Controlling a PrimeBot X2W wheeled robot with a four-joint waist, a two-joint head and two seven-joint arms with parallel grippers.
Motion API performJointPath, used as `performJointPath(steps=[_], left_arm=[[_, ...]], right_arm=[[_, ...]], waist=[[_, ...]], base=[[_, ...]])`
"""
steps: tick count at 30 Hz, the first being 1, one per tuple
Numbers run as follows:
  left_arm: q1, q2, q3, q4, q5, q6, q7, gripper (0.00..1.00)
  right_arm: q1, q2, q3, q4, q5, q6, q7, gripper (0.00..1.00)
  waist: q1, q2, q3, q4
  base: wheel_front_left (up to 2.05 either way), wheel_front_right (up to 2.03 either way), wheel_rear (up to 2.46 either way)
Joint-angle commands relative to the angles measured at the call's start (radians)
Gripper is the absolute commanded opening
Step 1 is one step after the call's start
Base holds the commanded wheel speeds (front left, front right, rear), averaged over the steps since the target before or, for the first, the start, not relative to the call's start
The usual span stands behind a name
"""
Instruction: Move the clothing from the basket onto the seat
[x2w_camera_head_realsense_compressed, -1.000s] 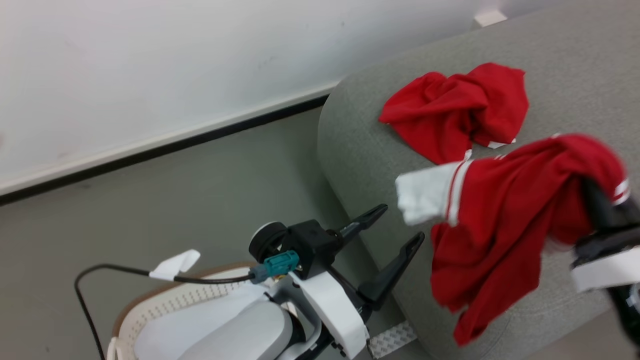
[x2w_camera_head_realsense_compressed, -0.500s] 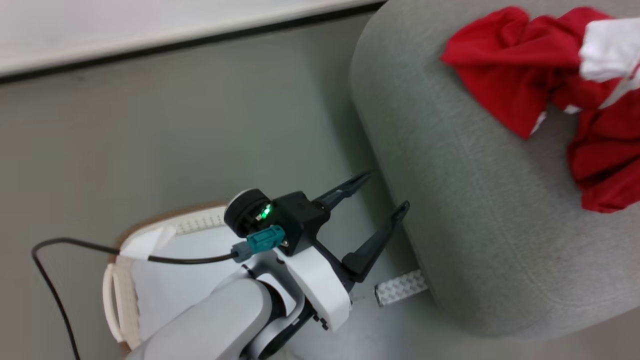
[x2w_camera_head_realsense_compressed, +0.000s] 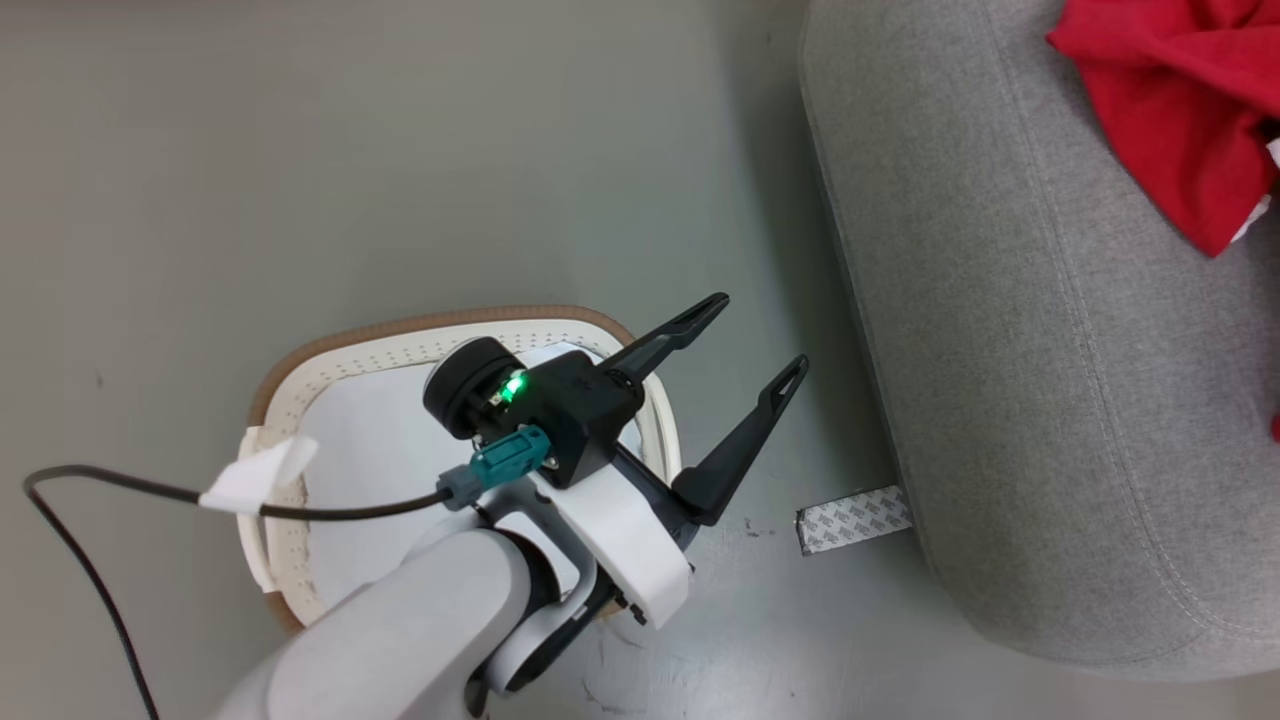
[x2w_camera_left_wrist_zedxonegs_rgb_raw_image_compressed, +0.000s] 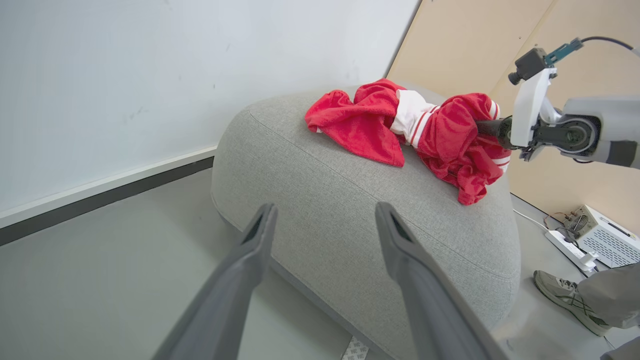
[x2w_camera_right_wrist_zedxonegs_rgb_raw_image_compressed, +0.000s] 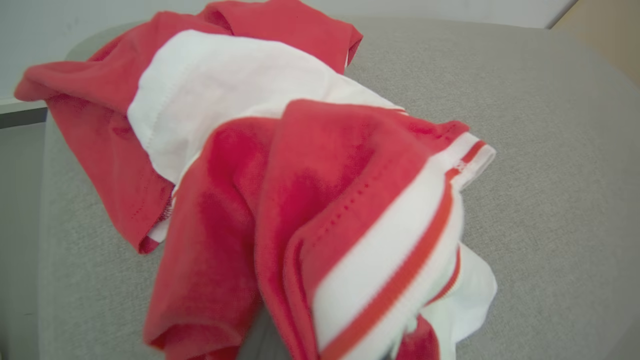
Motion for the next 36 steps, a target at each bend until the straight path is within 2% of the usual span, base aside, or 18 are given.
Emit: performJointPath(steps=[1,5,6,8,14,20,23,28,36], left_arm=[[-0.007,-0.001,-0.001,0.000,0.004,0.001,-0.009,1.00],[0.008,-0.004,0.000,0.015,-0.008,0.001,-0.022,1.00],[0.013,-0.004,0.000,0.021,-0.012,0.001,-0.027,1.00],[0.022,-0.006,0.002,0.032,-0.021,0.000,-0.043,1.00],[0.058,-0.028,0.001,0.072,-0.042,-0.004,-0.090,1.00],[0.108,-0.044,0.016,0.108,-0.082,0.002,-0.143,1.00],[0.140,-0.040,0.039,0.115,-0.101,0.020,-0.169,1.00],[0.199,-0.013,0.101,0.108,-0.145,0.057,-0.211,1.00],[0.276,0.059,0.199,0.061,-0.179,0.107,-0.248,1.00]], right_arm=[[-0.015,-0.008,0.008,0.013,0.014,-0.003,0.009,0.00],[-0.042,-0.031,0.081,0.046,0.037,-0.003,0.035,0.01],[-0.046,-0.035,0.098,0.052,0.041,-0.003,0.039,0.29],[-0.055,-0.044,0.128,0.061,0.052,-0.003,0.046,1.00],[-0.031,-0.091,0.201,0.076,0.077,-0.003,0.091,1.00],[0.012,-0.184,0.257,0.039,0.117,-0.003,0.220,1.00],[0.016,-0.239,0.263,-0.012,0.121,-0.002,0.243,1.00],[0.045,-0.296,0.253,-0.108,0.125,-0.002,0.256,1.00],[0.097,-0.309,0.154,-0.343,0.092,-0.003,0.176,1.00]], waist=[[-0.0003,0.0000,0.001,0.005],[-0.0003,0.0000,-0.018,0.008],[-0.0003,0.0000,-0.027,0.008],[-0.0003,0.0000,-0.052,0.006],[-0.0003,0.0000,-0.158,0.007],[-0.0003,0.0000,-0.279,0.026],[-0.0003,0.0000,-0.329,0.038],[-0.0003,0.0000,-0.399,0.068],[-0.0003,0.0000,-0.472,0.144]], base=[[0.00,0.00,0.00],[0.00,0.00,0.00],[0.00,0.00,0.00],[0.00,0.00,0.00],[0.00,0.00,0.00],[0.00,0.00,0.00],[0.00,0.00,0.00],[0.00,0.00,0.00],[0.00,0.00,0.00]])
